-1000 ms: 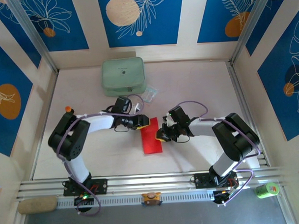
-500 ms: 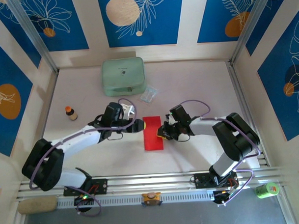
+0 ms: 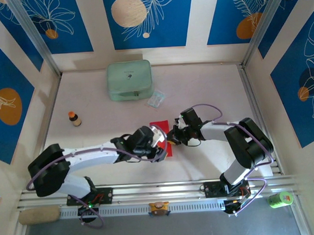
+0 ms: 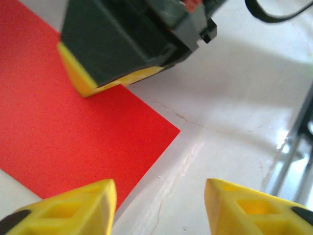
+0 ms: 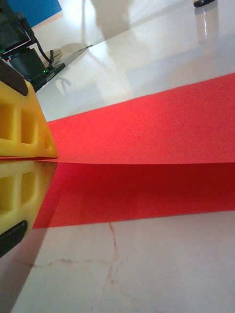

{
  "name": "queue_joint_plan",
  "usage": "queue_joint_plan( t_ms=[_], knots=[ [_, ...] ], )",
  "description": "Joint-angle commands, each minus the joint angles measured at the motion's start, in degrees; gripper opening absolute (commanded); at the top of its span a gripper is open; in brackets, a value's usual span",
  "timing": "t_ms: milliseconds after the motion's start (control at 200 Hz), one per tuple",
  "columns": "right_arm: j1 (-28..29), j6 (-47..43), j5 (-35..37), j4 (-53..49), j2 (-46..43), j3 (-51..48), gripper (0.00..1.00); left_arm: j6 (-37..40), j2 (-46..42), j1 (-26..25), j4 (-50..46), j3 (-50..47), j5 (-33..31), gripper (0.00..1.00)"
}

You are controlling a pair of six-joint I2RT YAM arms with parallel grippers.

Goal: Fold a paper plane with a square sheet of paper (pick it up from the middle)
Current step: Fold the paper in half at the center of the table, then fold the triangle a second time at the center of the table.

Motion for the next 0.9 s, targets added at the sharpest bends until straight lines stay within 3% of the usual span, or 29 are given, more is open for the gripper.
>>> queue_joint_plan(
  t_ms=[0, 235, 440, 730, 895],
  knots=[
    [-0.3, 0.6, -1.9, -1.8, -0.1, 1.8, 0.09, 5.7, 1.9, -3.9, -5.9, 3.7, -10.8, 0.59],
    [-0.3, 0.7, -2.3, -2.4, 0.3, 2.6, 0.09, 11.2, 6.5, -9.0, -9.4, 8.1, -20.4, 0.70],
    [-0.3, 0.4, -2.3, -2.9, 0.2, 2.8, 0.09, 13.0, 13.1, -10.4, -10.8, 13.1, -24.0, 0.72],
    [-0.4, 0.2, -2.0, -3.5, 0.1, 2.5, 0.10, 12.5, 17.2, -10.9, -13.8, 16.3, -27.3, 0.63],
    [-0.4, 0.3, -2.0, -3.4, 0.1, 2.5, 0.10, 12.1, 16.6, -10.9, -13.2, 15.8, -26.9, 0.50]
  ],
)
